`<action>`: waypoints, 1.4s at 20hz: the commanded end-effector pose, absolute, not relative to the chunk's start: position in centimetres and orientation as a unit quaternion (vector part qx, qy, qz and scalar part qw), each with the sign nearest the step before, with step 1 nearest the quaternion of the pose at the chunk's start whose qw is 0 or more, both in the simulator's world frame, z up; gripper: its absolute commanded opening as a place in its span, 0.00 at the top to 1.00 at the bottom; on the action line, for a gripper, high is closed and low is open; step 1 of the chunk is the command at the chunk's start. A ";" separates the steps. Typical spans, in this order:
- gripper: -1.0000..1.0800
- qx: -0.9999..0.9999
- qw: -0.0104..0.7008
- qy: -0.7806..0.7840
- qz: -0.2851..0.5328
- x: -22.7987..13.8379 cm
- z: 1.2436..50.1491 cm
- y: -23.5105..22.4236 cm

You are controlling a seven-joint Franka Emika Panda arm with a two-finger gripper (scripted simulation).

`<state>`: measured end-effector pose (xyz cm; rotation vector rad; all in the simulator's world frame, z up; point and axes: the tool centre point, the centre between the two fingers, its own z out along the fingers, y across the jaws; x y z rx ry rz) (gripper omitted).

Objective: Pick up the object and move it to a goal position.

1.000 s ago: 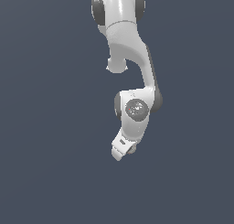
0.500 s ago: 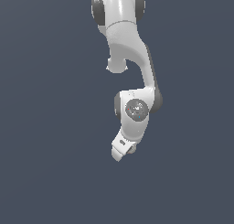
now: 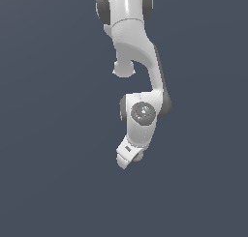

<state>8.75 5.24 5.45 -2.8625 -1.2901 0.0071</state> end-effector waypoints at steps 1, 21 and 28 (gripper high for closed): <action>1.00 -0.912 0.000 -0.411 0.001 8.6 6.4 4.7; 1.00 -0.912 0.000 -0.411 0.000 3.4 23.1 -5.8; 1.00 -0.912 0.001 -0.411 0.000 1.3 30.3 -10.3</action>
